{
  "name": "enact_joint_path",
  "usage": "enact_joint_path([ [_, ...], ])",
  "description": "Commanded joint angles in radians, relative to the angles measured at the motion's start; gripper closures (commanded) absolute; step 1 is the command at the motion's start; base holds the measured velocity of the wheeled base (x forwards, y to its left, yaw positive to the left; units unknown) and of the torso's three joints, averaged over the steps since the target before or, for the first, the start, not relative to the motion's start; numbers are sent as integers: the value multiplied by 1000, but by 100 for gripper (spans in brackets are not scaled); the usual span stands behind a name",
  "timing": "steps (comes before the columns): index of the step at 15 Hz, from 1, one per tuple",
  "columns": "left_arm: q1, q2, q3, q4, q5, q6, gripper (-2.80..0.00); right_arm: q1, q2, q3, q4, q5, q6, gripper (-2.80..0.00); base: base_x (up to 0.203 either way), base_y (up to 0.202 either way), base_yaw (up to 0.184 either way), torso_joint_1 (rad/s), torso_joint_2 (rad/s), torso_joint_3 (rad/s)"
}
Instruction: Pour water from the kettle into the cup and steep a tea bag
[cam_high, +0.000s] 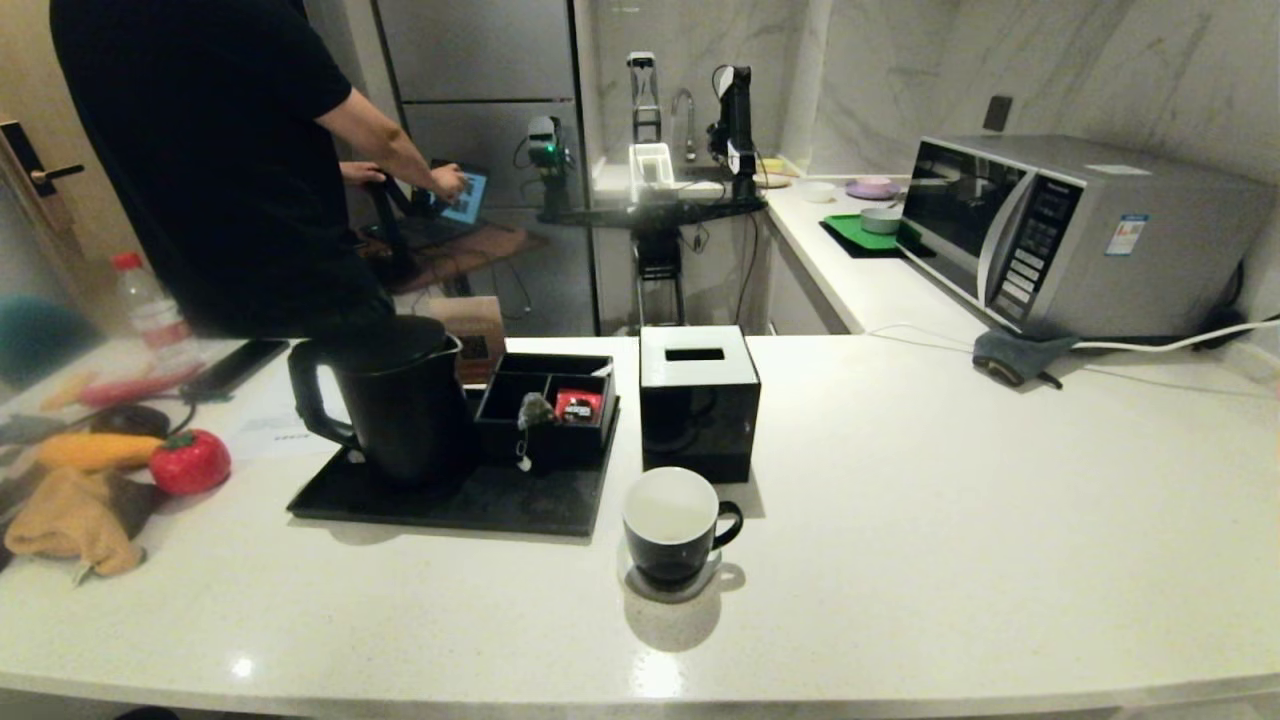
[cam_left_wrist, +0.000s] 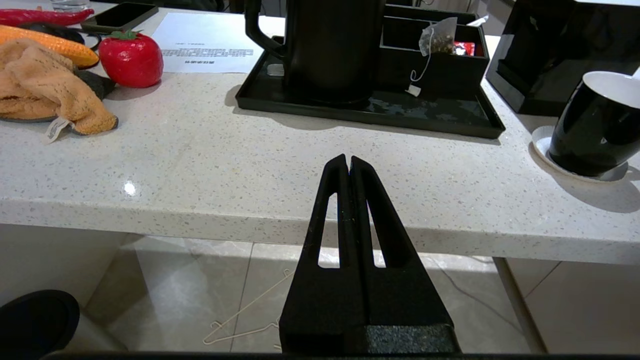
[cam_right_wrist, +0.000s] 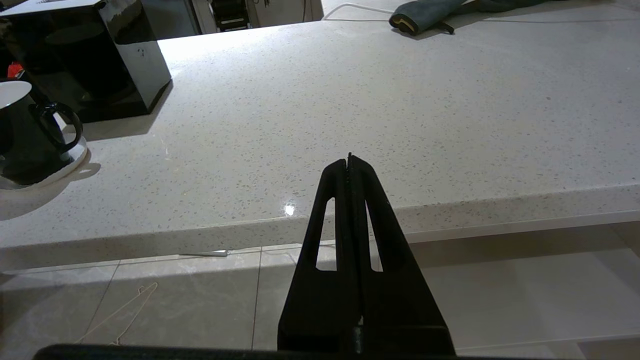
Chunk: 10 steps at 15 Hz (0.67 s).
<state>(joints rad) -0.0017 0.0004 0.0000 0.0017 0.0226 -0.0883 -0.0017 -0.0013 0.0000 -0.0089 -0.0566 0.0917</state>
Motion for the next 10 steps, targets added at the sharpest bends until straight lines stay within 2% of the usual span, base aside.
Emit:
enact_joint_path([
  [1,0,0,0,0,0,-1,0,0,1,0,0,0,0,0,0,0,0,0,0,0],
  [10,0,0,0,0,0,-1,0,0,1,0,0,0,0,0,0,0,0,0,0,0],
])
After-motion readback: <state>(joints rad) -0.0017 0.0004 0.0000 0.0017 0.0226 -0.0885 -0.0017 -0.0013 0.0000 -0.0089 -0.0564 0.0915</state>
